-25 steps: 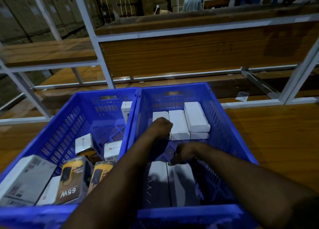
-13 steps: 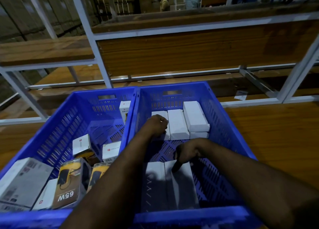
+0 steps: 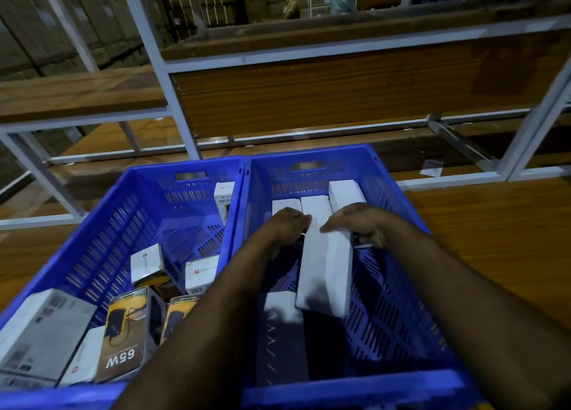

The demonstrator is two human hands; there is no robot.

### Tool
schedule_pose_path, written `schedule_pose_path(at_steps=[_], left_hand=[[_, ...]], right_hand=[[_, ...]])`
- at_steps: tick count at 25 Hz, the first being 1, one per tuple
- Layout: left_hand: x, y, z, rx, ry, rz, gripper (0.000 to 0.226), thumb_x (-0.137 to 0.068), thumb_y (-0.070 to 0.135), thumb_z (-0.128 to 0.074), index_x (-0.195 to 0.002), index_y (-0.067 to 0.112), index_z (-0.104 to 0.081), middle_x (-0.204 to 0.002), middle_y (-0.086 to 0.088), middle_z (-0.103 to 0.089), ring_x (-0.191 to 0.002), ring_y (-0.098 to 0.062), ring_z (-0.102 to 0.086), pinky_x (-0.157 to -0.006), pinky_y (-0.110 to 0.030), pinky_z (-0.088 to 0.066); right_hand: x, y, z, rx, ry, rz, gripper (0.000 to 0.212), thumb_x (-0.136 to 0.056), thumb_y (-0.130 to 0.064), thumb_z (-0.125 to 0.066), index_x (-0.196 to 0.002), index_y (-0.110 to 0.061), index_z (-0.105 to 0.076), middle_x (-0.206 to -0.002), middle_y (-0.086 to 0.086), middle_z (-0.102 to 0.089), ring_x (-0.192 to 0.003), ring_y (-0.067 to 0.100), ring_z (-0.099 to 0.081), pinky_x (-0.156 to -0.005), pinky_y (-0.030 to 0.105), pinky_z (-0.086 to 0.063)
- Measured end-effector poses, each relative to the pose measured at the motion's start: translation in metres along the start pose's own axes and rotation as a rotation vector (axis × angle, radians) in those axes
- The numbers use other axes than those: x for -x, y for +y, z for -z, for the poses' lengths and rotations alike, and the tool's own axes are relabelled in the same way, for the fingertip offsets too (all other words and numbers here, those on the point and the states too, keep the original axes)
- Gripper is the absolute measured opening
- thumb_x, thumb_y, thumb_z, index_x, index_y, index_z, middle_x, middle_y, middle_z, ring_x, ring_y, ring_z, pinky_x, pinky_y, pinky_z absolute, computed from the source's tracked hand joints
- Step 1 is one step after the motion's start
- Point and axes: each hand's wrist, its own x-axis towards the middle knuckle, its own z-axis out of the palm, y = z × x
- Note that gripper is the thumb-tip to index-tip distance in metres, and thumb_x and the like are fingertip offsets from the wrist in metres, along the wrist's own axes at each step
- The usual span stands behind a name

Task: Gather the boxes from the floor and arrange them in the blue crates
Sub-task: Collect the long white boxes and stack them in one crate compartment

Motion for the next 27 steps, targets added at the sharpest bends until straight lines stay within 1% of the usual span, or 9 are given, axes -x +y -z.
schedule_pose_path(at_steps=[3, 6, 8, 10, 14, 17, 20, 24, 27], left_hand=[[0.005, 0.003, -0.004, 0.066, -0.064, -0.017, 0.073, -0.093, 0.051, -0.061, -0.15, 0.016, -0.032, -0.141, -0.009, -0.054, -0.111, -0.025, -0.06, -0.081, -0.032, -0.052], [0.008, 0.004, -0.015, -0.045, -0.104, -0.12, 0.116, -0.075, 0.058, -0.078, -0.159, 0.023, -0.006, -0.16, -0.002, -0.027, -0.14, -0.022, -0.038, -0.109, -0.034, -0.038], [0.007, 0.004, -0.022, -0.186, -0.099, -0.178, 0.124, -0.071, 0.057, -0.082, -0.159, 0.019, -0.003, -0.16, -0.002, -0.02, -0.144, -0.021, -0.028, -0.116, -0.035, -0.033], [0.006, 0.005, -0.025, -0.103, -0.084, -0.162, 0.112, -0.072, 0.053, -0.083, -0.155, 0.015, -0.018, -0.148, -0.003, -0.036, -0.133, -0.022, -0.042, -0.109, -0.039, -0.042], [0.017, 0.018, -0.008, 0.596, -0.312, -0.034, 0.034, -0.097, 0.027, -0.056, -0.126, 0.008, -0.055, -0.098, -0.01, -0.067, -0.086, -0.024, -0.064, -0.079, -0.036, -0.053], [0.014, 0.015, 0.006, 0.857, -0.434, -0.011, 0.04, -0.096, 0.03, -0.046, -0.129, 0.011, -0.057, -0.115, -0.019, -0.066, -0.1, -0.033, -0.063, -0.09, -0.044, -0.05], [0.006, 0.012, 0.007, 0.907, -0.393, -0.007, 0.043, -0.092, 0.03, -0.049, -0.131, 0.013, -0.058, -0.14, -0.022, -0.056, -0.124, -0.039, -0.054, -0.11, -0.052, -0.038], [0.007, 0.014, 0.008, 0.897, -0.234, 0.027, 0.03, -0.103, 0.037, -0.044, -0.114, 0.019, -0.065, -0.118, -0.014, -0.07, -0.109, -0.033, -0.064, -0.101, -0.048, -0.047], [0.003, 0.015, 0.009, 0.9, -0.091, 0.078, 0.038, -0.102, 0.045, -0.049, -0.123, 0.017, -0.062, -0.12, -0.014, -0.071, -0.104, -0.032, -0.068, -0.088, -0.046, -0.054]], right_hand=[[-0.003, -0.004, 0.004, -0.326, 0.226, 0.116, 0.025, -0.081, -0.024, -0.079, -0.091, -0.006, -0.065, -0.099, 0.015, -0.072, -0.076, 0.026, -0.066, -0.065, 0.034, -0.053], [-0.003, -0.006, 0.0, -0.46, 0.402, 0.139, 0.027, -0.081, -0.032, -0.075, -0.09, -0.011, -0.061, -0.1, 0.013, -0.072, -0.085, 0.029, -0.067, -0.073, 0.041, -0.057], [-0.002, -0.009, -0.003, -0.471, 0.414, 0.171, 0.029, -0.082, -0.042, -0.074, -0.088, -0.016, -0.061, -0.097, 0.011, -0.072, -0.09, 0.03, -0.068, -0.085, 0.044, -0.057], [0.0, -0.013, -0.006, -0.507, 0.333, 0.179, 0.048, -0.084, -0.059, -0.066, -0.102, -0.015, -0.066, -0.101, 0.011, -0.073, -0.094, 0.03, -0.069, -0.087, 0.046, -0.057], [0.002, -0.017, -0.01, -0.663, 0.264, 0.223, 0.048, -0.099, -0.055, -0.045, -0.112, -0.013, -0.065, -0.107, 0.01, -0.071, -0.101, 0.026, -0.068, -0.076, 0.038, -0.057], [0.003, -0.012, -0.019, -0.557, 0.187, 0.263, 0.022, -0.099, -0.042, -0.055, -0.098, -0.022, -0.063, -0.104, 0.007, -0.072, -0.094, 0.023, -0.069, -0.088, 0.043, -0.056], [0.001, -0.012, -0.021, -0.614, 0.054, 0.196, 0.031, -0.097, -0.048, -0.055, -0.115, -0.023, -0.063, -0.112, 0.009, -0.074, -0.099, 0.03, -0.072, -0.09, 0.049, -0.056], [0.0, -0.016, -0.024, -0.695, 0.025, 0.18, 0.037, -0.098, -0.058, -0.044, -0.107, -0.031, -0.068, -0.11, 0.007, -0.075, -0.105, 0.031, -0.069, -0.097, 0.054, -0.052], [-0.004, -0.016, -0.025, -0.729, 0.027, 0.184, 0.043, -0.099, -0.056, -0.042, -0.117, -0.026, -0.068, -0.115, 0.006, -0.073, -0.113, 0.032, -0.065, -0.102, 0.055, -0.049]])
